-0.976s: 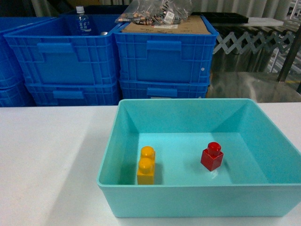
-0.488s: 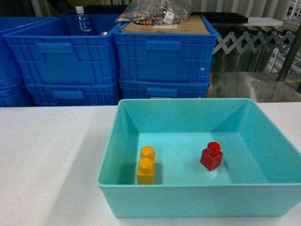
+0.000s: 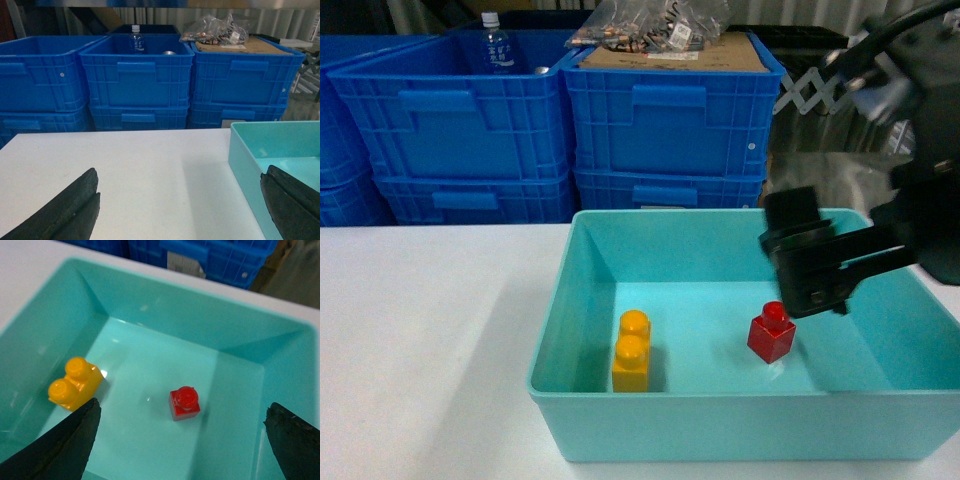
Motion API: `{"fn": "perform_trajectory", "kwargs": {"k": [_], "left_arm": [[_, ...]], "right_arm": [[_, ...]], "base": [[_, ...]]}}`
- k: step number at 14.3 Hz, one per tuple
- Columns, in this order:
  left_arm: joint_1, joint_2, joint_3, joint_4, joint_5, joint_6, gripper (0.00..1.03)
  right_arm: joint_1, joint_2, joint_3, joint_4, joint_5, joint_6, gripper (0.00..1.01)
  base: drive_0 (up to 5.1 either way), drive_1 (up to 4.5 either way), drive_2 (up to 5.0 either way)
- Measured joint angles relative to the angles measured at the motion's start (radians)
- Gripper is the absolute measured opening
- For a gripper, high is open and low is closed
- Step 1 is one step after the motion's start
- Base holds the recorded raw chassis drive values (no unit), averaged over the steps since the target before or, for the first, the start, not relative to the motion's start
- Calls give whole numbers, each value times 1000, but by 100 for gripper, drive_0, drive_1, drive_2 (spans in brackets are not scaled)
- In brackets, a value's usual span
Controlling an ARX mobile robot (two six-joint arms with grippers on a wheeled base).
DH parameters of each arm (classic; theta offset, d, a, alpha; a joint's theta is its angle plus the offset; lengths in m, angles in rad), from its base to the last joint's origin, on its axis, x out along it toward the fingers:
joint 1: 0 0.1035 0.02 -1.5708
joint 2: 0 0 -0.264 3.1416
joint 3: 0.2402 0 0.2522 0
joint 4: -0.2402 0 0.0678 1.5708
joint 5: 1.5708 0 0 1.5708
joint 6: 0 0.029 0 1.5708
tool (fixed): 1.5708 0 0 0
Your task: Pick red block from blue box to shelf
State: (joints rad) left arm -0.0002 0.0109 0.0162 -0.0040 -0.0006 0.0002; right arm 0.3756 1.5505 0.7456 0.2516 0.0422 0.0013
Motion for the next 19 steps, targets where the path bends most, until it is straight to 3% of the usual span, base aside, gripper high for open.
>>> {"fn": "perform_trajectory", "kwargs": {"k": [4, 6, 11, 12, 15, 18, 19], "left_arm": [[0, 0, 0, 0, 0, 0, 98], [0, 0, 0, 0, 0, 0, 98], [0, 0, 0, 0, 0, 0, 98], [0, 0, 0, 0, 0, 0, 98], [0, 0, 0, 0, 0, 0, 98], [0, 0, 0, 0, 0, 0, 98], [0, 0, 0, 0, 0, 0, 98]], "right_arm": [[46, 309, 252, -125, 102, 26, 98], [42, 488, 386, -190, 165, 73, 98], [16, 601, 436, -206, 193, 100, 98], [16, 614, 439, -202, 193, 103, 94], [17, 626, 449, -197, 156, 111, 61], [13, 625, 441, -157, 154, 117, 32], [8, 605, 413, -136, 151, 120, 29]], "base": [[0, 0, 0], [0, 0, 0], [0, 0, 0], [0, 0, 0], [0, 0, 0], [0, 0, 0], [0, 0, 0]]}}
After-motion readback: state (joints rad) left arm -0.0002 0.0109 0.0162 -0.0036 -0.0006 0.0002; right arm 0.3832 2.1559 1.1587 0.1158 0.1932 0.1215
